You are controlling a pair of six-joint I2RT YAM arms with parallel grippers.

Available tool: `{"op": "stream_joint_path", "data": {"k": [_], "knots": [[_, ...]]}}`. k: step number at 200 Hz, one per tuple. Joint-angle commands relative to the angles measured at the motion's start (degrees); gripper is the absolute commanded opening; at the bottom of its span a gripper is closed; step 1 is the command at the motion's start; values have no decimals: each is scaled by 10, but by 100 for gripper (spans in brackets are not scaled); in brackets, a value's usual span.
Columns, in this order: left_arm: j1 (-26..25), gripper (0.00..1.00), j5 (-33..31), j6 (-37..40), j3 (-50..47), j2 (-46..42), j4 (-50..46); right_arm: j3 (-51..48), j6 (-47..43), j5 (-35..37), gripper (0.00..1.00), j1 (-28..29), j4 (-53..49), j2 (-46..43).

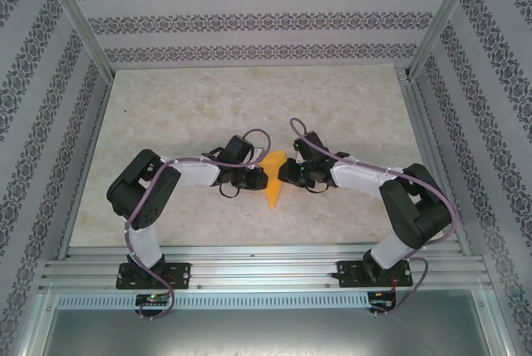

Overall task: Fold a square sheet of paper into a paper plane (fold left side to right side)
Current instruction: Fold the wing for the fifth time at the center of the table.

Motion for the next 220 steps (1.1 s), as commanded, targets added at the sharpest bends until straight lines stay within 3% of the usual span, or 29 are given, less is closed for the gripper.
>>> {"op": "stream_joint_path", "data": {"k": [1,28,152,220], "knots": [[4,15,-26,12,-7,16,-3,10,3,-15,17,1,21,12],[4,15,-27,12,-8,16,-3,18,-1,-15,0,4,15,12],[4,14,-31,11,-7,15,-2,82,-18,6,0,32,-30,55],[4,15,-28,4,-11,16,8,81,14,-26,0,39,26,81]]}}
